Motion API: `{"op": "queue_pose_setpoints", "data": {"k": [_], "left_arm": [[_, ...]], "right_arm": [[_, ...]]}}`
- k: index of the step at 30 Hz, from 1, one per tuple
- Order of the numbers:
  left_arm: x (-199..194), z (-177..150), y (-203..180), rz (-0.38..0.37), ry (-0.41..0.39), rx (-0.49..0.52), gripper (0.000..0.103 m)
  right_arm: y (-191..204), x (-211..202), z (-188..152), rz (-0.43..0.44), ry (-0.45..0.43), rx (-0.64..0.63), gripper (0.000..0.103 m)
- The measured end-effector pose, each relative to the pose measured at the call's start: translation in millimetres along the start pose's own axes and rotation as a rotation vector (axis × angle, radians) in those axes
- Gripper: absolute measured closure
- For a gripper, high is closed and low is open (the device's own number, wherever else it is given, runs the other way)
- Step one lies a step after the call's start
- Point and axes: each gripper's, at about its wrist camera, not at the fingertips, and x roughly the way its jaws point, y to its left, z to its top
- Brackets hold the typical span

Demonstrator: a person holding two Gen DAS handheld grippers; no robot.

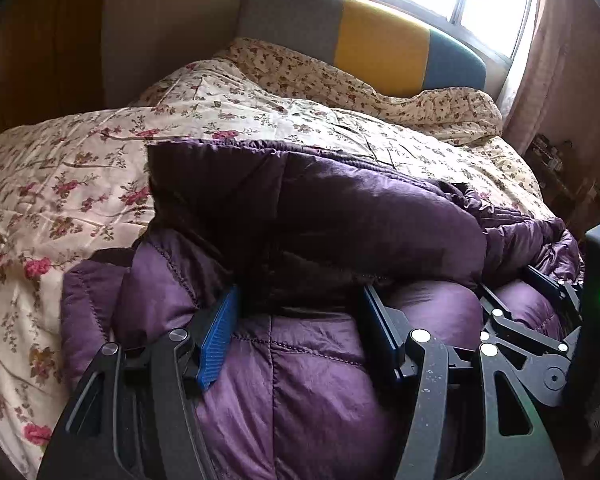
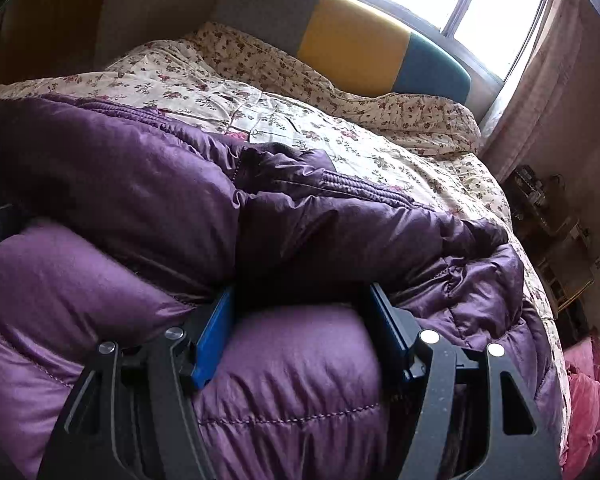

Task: Fold large clothes

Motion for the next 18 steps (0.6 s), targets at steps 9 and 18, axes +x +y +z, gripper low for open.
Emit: {"op": "queue_pose_setpoints", "data": {"k": [9,18], "left_arm": [[-45,-5,2,-0.015,-0.05,-0.01,0.032],[-71,-15,17,0.004,-0.086,-0.017,0.032]], "right_arm": [[-8,-18,3,0.012,0.0,0.014,0.031],[-16,-53,-4,0.07,-0.028,0.028,0.033]]}}
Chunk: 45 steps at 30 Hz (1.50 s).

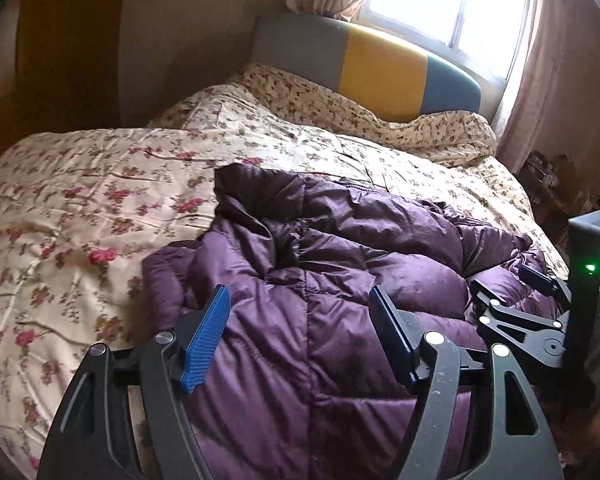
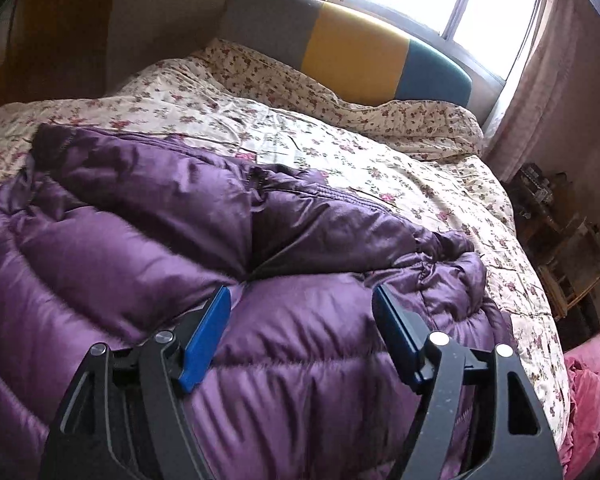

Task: Fold large clothes

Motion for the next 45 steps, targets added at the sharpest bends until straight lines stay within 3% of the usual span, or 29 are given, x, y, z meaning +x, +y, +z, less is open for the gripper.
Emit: {"op": "queue_pose_setpoints", "data": {"k": [13,21,25,28,36,45], "left_arm": [[-24,-9,22,0.009,-0.034,-0.027,0.032],[-24,-23,58,-0.02,0.008,-0.135,0.032],[-30,-33,96,-0.064,0.025,-0.248,0.032],[-34,-42,127,-0.106,0.036,-0.332,0.032],[-39,-52,152,-0.198,0.06,-0.407,0.029],[-15,-57,161,-0.397,0.105,-0.61,0.026]], "right_arm": [[4,-43,-20,0.081,-0.005,0.015,0.046],[10,-30,-36,0.085,0.035,0.006,0.046],[4,-39,-33,0.099,0.033,0.025,0.049],[0,-54,-33,0.116,0.013,0.032,0.058],[2,-63,-42,0.158,0.037,0.016,0.075],[15,-36,-63,0.14,0.086,-0.001,0.073]]}}
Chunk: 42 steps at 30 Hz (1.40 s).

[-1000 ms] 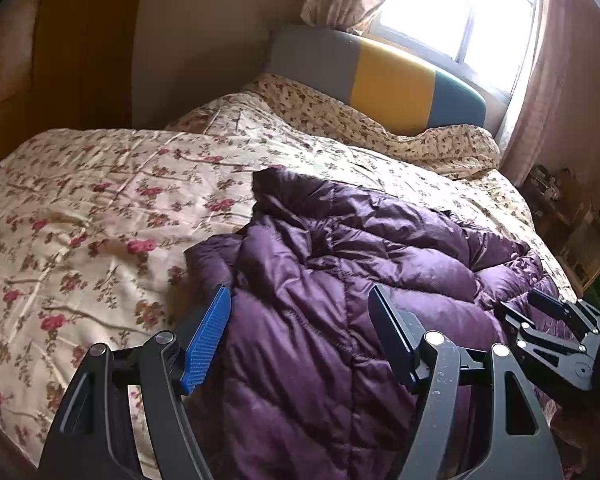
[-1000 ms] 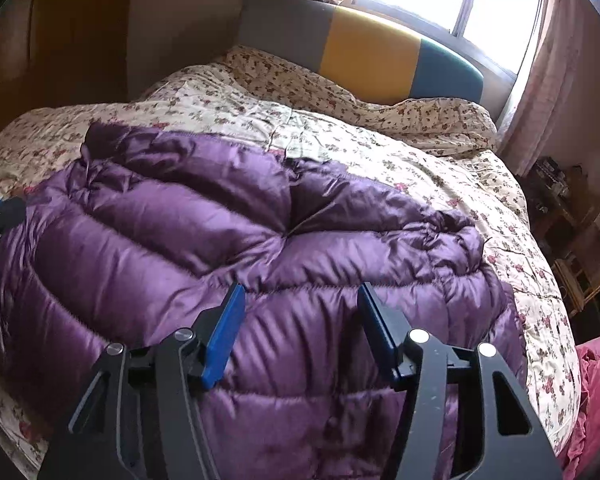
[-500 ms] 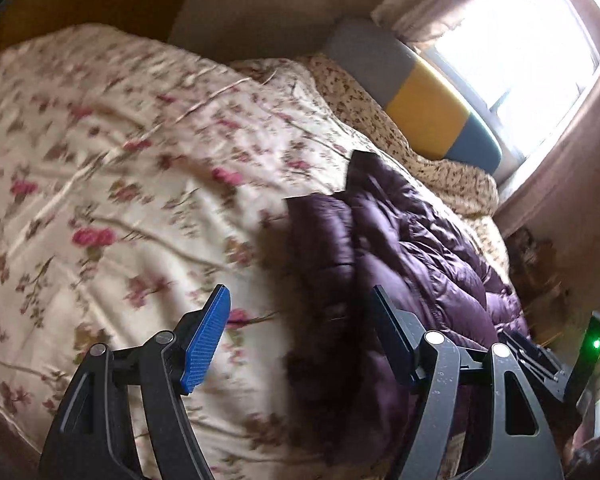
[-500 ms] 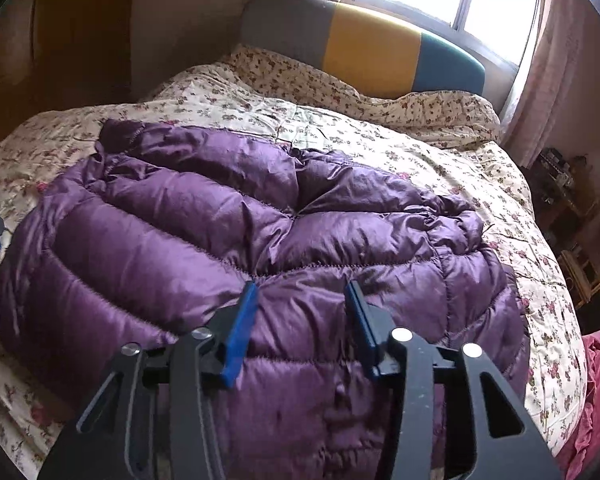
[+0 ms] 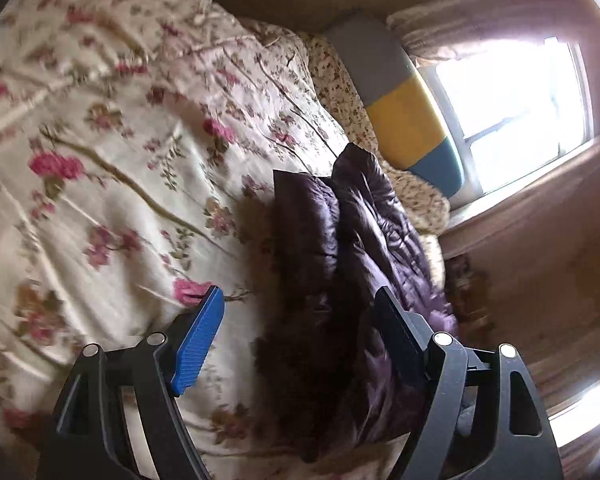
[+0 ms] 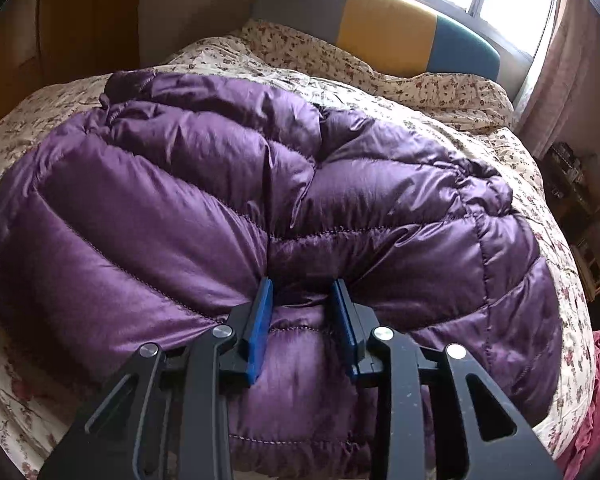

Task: Fold large clothes

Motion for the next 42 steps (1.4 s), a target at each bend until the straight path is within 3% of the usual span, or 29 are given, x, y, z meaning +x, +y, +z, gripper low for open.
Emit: {"op": "queue_pose_setpoints", "data": {"k": [5,13,15,17,19,22,34,38,42], "left_arm": [[14,6,-3,-0.089,0.024,-0.061,0.026],[46,6,-28,-0.173,0.123,0.005,0.026],[49,2,-32,-0.17,0.141,0.041,0.036],[51,-1,-32,-0.166,0.159,0.067,0.061],[49,-4,-31,-0.176,0.165,0.084,0.074],[42,-6,-40,-0.213,0.154,0.09,0.082],[16,-12,-123,-0.296,0.104,0.232,0.086],[19,-15,-150,-0.3,0.106,0.273,0.086],[27,-15,-167,-0.299,0.111,0.294,0.086]], "right_arm": [[1,6,-3,-0.001,-0.001,-0.001,0.072],[2,9,-7,-0.002,-0.012,0.004,0.072],[3,10,-10,-0.007,-0.019,0.007,0.072],[5,11,-12,-0.016,-0.027,0.005,0.072],[7,13,-14,-0.028,-0.036,0.001,0.072],[11,14,-17,-0.047,-0.046,-0.013,0.073],[12,4,-15,-0.052,-0.041,-0.04,0.072],[1,-6,-12,-0.024,-0.033,-0.019,0.061],[-17,-23,-11,-0.022,-0.052,0.01,0.056]]}}
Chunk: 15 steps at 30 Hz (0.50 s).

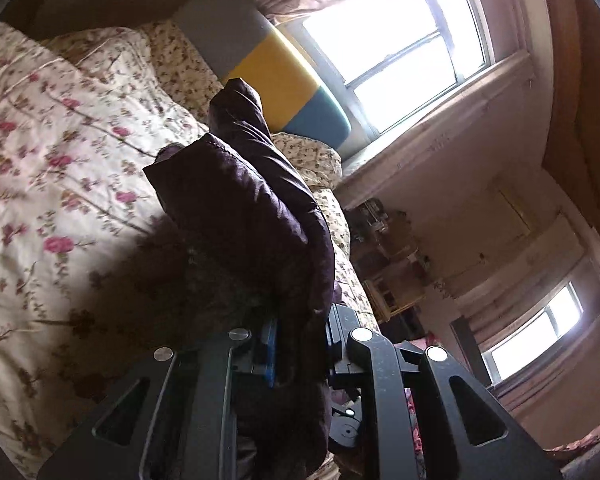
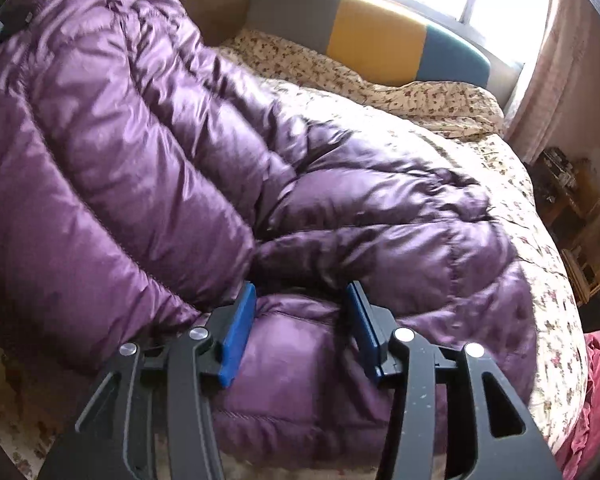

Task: Fold large clothes

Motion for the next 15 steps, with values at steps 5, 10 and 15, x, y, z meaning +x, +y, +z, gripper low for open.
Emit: {"op": "queue_pose_setpoints", "data": {"k": [5,10,15], "left_arm": [[17,5,-24,0.009,0.021,0.038,0.086],[43,8,-48,0.035,0.051,0.066,0.086],[79,8,-72,0.07,0.098,0.103,0.086]], "right_arm": [[-30,-22,4,-0.037,-0.031,0.05,0.054],[-71,-31,3,-0.12,-0.024,0.096,0.054],[-116,-30,-5,-0.206,-0.001,0.15,0.054]]}}
